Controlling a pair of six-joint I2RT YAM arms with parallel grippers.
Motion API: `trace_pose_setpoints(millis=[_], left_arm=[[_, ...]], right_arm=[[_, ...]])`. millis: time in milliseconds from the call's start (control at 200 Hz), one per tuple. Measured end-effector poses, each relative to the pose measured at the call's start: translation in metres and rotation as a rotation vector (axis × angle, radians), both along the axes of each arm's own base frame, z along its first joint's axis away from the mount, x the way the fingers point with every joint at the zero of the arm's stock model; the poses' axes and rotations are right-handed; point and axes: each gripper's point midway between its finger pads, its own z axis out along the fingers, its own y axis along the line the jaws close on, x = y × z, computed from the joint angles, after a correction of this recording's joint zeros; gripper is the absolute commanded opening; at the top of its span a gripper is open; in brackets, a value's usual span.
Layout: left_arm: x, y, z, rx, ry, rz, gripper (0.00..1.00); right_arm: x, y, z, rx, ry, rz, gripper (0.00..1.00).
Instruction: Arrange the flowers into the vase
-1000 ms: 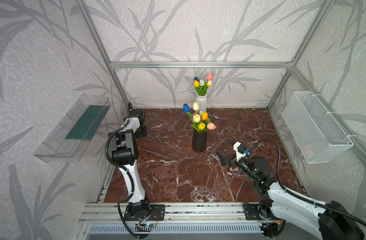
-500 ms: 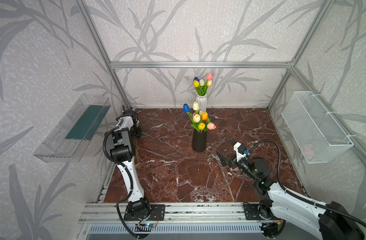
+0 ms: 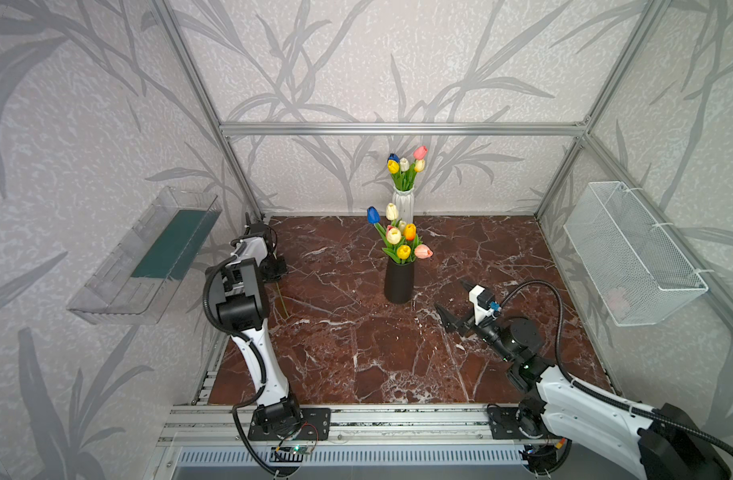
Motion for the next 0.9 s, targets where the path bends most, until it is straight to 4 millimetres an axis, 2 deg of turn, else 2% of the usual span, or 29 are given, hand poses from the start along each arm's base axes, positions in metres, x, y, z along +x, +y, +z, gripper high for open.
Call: trace_pose_setpoints(millis=[50,120,185,225,310,405,470,580,740,900], left_arm=[[0.000,-0.012,0.018,-0.018,-0.077,-0.004,0.00],[0.006,-0.035,0.053,-0.045,-0.228,-0.026,0.00],[0.013,-0.066,0.092,-0.063,-0.391,-0.077,0.00],[0.017,-0.089,0.116,-0.077,-0.496,-0.125,0.00],[0.019,-0.151,0.163,-0.137,-0.718,-0.259,0.00],[0.009,-0.217,0.198,-0.250,-0.896,-0.410,0.00],[0.003,-0.245,0.212,-0.314,-0.984,-0.475,0.00],[-0.004,-0.268,0.225,-0.385,-1.082,-0.534,0.00],[-0.007,-0.286,0.254,-0.460,-1.207,-0.592,0.00],[-0.013,-0.300,0.283,-0.507,-1.328,-0.627,0.00]], right_arm=[[0.002,-0.002,-0.001,0.000,0.004,-0.015,0.99],[0.008,-0.003,-0.002,-0.011,0.023,-0.039,0.99],[0.015,-0.001,0.003,-0.019,0.036,-0.055,0.99],[0.020,0.001,0.010,-0.019,0.038,-0.061,0.99],[0.034,0.010,0.026,-0.017,0.041,-0.065,0.99],[0.052,0.026,0.040,-0.016,0.050,-0.049,0.99],[0.062,0.037,0.042,-0.014,0.067,-0.027,0.99],[0.075,0.055,0.034,-0.011,0.099,0.011,0.99],[0.087,0.074,0.019,-0.024,0.132,0.045,0.99],[0.087,0.079,0.028,0.004,0.094,0.052,0.99]])
